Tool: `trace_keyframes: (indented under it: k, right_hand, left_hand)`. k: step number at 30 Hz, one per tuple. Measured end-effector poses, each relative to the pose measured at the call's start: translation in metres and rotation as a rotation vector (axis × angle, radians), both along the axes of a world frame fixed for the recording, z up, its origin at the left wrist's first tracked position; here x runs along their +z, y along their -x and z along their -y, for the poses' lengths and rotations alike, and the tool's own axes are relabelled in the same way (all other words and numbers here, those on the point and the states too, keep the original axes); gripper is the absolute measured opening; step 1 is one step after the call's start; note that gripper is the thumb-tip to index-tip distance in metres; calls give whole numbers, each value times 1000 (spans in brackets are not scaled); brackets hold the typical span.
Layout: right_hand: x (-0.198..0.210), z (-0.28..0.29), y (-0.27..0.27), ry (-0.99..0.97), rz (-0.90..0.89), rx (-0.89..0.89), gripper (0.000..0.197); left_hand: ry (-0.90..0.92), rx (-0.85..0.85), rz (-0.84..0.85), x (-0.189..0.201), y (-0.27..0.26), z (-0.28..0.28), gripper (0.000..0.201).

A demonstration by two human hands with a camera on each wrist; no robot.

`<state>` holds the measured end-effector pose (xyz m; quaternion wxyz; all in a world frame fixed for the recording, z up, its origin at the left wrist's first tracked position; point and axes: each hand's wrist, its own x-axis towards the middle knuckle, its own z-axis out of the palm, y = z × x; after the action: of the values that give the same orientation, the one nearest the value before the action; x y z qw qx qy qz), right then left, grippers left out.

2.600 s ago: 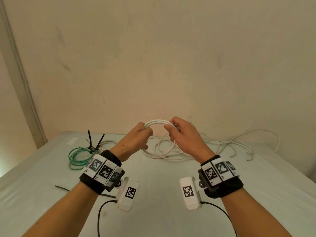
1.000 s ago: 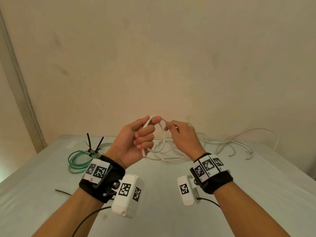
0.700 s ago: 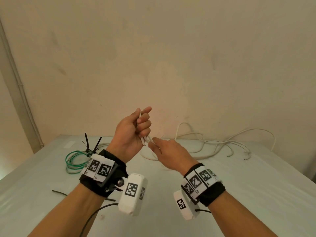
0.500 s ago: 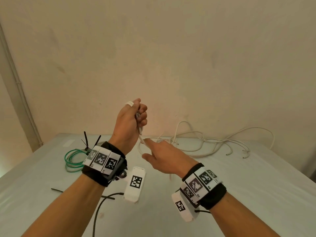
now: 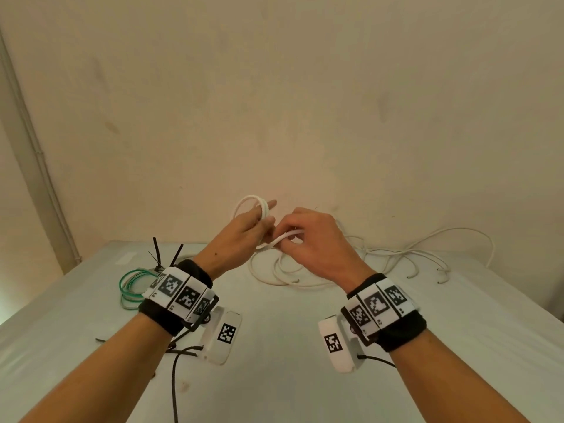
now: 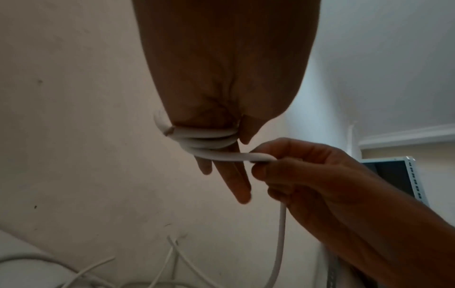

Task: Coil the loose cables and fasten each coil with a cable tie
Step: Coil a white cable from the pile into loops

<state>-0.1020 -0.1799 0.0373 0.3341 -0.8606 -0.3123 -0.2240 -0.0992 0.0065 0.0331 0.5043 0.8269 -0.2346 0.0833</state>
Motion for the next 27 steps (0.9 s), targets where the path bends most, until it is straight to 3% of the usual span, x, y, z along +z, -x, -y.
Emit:
trace_keyframes:
  k: [2, 7, 11, 14, 20, 25, 27]
  right_hand:
    - [5, 4, -2, -110, -18, -11, 17]
    - [13, 8, -4, -158, -99, 25, 21]
    - [14, 19, -13, -246, -177, 104, 11]
    - [7, 30, -19, -378, -260, 123, 9]
    - [-20, 20, -17, -519, -471, 186, 14]
    - [-28, 3, -12, -505, -607, 253, 43]
    - [-33, 0, -12, -458, -613, 223, 33]
  left_hand:
    - [-76, -37, -17, -2, 5, 4, 35]
    - [-14, -62, -166, -3, 10, 6, 52]
    - [197, -174, -344, -4, 15, 3, 52]
    - [368, -229, -466, -5, 19, -5, 42]
    - [739, -357, -672, -7, 17, -7, 37]
    - [915, -360, -685, -11, 14, -5, 36]
    - [908, -360, -679, -12, 15, -4, 36]
